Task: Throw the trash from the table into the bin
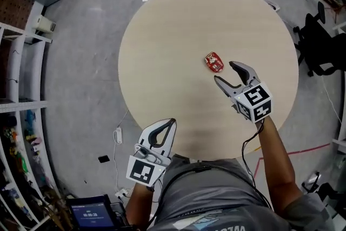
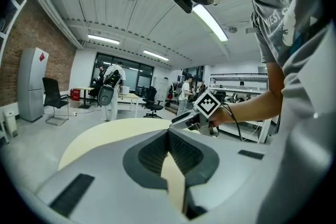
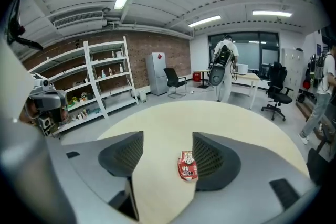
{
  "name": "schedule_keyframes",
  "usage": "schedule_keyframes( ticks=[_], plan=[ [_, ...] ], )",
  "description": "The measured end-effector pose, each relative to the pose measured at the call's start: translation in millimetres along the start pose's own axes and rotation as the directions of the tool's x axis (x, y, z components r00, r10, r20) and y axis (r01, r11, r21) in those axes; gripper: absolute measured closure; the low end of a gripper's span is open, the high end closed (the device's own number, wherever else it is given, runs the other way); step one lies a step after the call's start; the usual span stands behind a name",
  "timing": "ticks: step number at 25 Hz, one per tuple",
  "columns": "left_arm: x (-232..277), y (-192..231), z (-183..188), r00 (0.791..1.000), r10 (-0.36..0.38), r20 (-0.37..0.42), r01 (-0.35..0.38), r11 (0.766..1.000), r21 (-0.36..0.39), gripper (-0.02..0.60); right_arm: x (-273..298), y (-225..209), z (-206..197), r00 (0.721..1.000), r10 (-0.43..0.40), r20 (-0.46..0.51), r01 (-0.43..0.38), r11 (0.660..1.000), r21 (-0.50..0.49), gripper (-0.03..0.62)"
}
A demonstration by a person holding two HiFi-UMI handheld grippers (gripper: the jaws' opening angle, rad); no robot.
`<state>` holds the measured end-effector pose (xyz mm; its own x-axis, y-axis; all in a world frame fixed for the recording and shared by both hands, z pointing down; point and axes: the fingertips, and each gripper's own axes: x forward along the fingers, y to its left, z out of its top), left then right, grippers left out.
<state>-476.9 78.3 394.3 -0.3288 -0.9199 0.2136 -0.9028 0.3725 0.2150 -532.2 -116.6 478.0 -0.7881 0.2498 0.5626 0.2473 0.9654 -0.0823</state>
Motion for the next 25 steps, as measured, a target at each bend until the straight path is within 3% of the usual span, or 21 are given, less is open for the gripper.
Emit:
schedule_keyframes(
  ticks=[8,20,24,25],
  plan=[
    [-9,40,-23,0.997,0.048,-0.066,-0.052,0.997,-0.065,0.540,109,-21,-48,0.987,0.023,-0.161,-0.011,0.997,0.075,0.203],
    [-6,41,-33,0.994,0.056,-0.095,-0.064,0.994,-0.083,0.540,155,-46,-118,0.937,0.019,-0.348,0.029,0.991,0.132,0.201],
    [-6,41,-34,0.994,0.048,-0.099,-0.056,0.996,-0.075,0.540,156,-50,-127,0.934,-0.025,-0.356,0.056,0.996,0.075,0.204],
    [-6,41,-34,0.994,0.046,-0.097,-0.053,0.996,-0.072,0.540,155,-51,-129,0.931,-0.031,-0.363,0.063,0.995,0.075,0.264]
  ],
)
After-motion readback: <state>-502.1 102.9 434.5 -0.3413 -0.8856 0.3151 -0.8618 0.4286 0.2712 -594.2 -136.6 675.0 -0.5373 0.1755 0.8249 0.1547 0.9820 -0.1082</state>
